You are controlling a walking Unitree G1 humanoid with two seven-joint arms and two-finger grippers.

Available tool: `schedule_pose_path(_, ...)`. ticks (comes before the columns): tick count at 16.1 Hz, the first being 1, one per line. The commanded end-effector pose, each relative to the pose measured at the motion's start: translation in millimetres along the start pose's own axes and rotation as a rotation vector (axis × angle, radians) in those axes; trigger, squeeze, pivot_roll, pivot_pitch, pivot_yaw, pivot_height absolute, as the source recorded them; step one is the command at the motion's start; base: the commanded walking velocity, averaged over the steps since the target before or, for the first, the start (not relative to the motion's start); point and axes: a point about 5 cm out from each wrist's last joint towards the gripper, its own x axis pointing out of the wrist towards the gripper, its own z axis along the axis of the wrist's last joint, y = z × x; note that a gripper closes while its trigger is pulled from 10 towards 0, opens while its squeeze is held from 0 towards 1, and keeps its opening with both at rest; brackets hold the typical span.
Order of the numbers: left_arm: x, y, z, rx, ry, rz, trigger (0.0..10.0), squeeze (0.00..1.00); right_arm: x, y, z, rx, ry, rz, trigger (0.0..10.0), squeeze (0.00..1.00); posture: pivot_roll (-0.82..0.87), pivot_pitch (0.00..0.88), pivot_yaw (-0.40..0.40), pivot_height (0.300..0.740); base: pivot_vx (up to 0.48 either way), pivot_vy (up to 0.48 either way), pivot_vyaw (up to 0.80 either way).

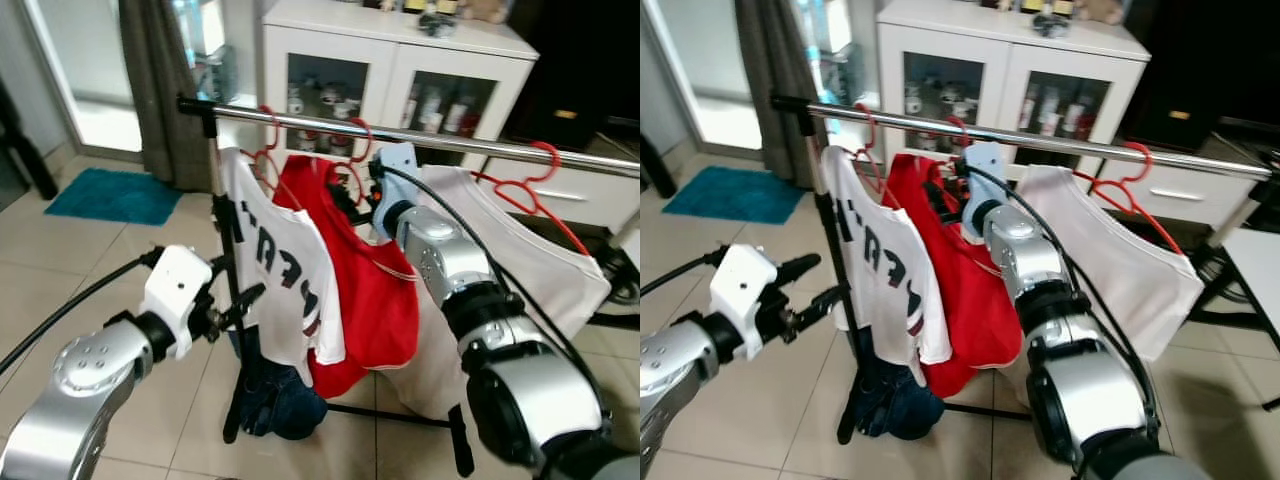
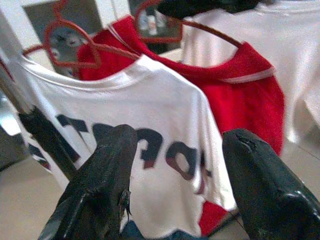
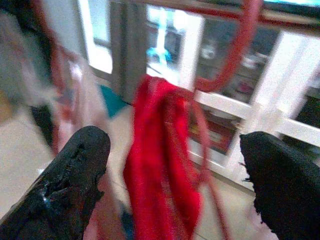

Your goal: Hang hanger

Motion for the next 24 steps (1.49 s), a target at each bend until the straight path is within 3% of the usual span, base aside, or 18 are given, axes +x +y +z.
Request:
schedule_pose_path(1, -2.8, -0.6, 6, 0.008, -0.015, -0.018, 10.0, 0.00, -0.6, -12.5, 7, -0.013, -0.014, -0.059, 10.0, 1.00, 0.09, 0.000, -0.082, 0.740, 0.000, 0.000, 0.00)
schedule_pose_path(3, -6.0, -2.7, 6, 0.001, -0.015, -0.049, 10.0, 0.00, 3.5, -15.2, 11, -0.011, -0.006, -0.063, 10.0, 1.00, 0.08, 0.004, -0.079, 0.740, 0.000, 0.000, 0.00)
schedule_pose_path(4, -7.0, -3.8, 7, 0.003, -0.014, -0.062, 10.0, 0.00, 5.1, -15.1, 12, -0.018, 0.002, -0.066, 10.0, 0.91, 0.08, 0.008, -0.079, 0.740, 0.000, 0.000, 0.00)
schedule_pose_path(5, -7.8, -3.8, 8, 0.002, -0.011, -0.064, 10.0, 0.00, 6.1, -14.8, 13, -0.006, 0.003, -0.068, 10.0, 0.00, 0.08, 0.019, -0.079, 0.740, 0.000, 0.000, 0.00)
schedule_pose_path(7, -13.9, -5.5, 10, -0.005, 0.003, -0.078, 10.0, 0.00, 8.1, -13.3, 13, 0.077, 0.018, -0.073, 10.0, 0.00, 0.09, 0.058, -0.083, 0.740, 0.000, 0.000, 0.00)
schedule_pose_path(14, -23.5, -13.0, 10, -0.022, 0.037, -0.110, 10.0, 0.00, 8.3, -12.1, 7, 0.122, 0.024, -0.083, 10.0, 0.00, 0.09, 0.119, -0.076, 0.740, 0.000, 0.000, 0.00)
schedule_pose_path(15, -24.1, -13.2, 10, -0.024, 0.040, -0.109, 10.0, 0.00, 8.7, -10.3, 7, 0.125, 0.018, -0.069, 8.7, 0.00, 0.09, 0.119, -0.078, 0.740, 0.000, 0.000, 0.00)
schedule_pose_path(16, -24.3, -13.6, 10, -0.028, 0.041, -0.108, 10.0, 0.00, 9.2, -7.9, 7, 0.123, 0.010, -0.049, 4.5, 0.00, 0.09, 0.118, -0.080, 0.740, 0.000, 0.000, 0.00)
schedule_pose_path(17, -24.0, -13.7, 10, -0.029, 0.042, -0.107, 10.0, 0.00, 9.5, -6.4, 8, 0.115, 0.008, -0.038, 2.9, 0.00, 0.09, 0.117, -0.082, 0.740, 0.000, 0.000, 0.00)
schedule_pose_path(18, -23.6, -13.6, 9, -0.030, 0.044, -0.103, 10.0, 0.00, 9.9, -4.0, 8, 0.091, 0.012, -0.019, 0.0, 0.00, 0.09, 0.113, -0.083, 0.740, 0.000, 0.000, 0.00)
schedule_pose_path(24, -22.4, -15.4, 10, -0.033, 0.045, -0.104, 10.0, 0.00, 11.2, 3.1, 2, 0.044, 0.051, -0.005, 0.0, 0.00, 0.09, 0.116, -0.084, 0.740, 0.000, 0.000, 0.00)
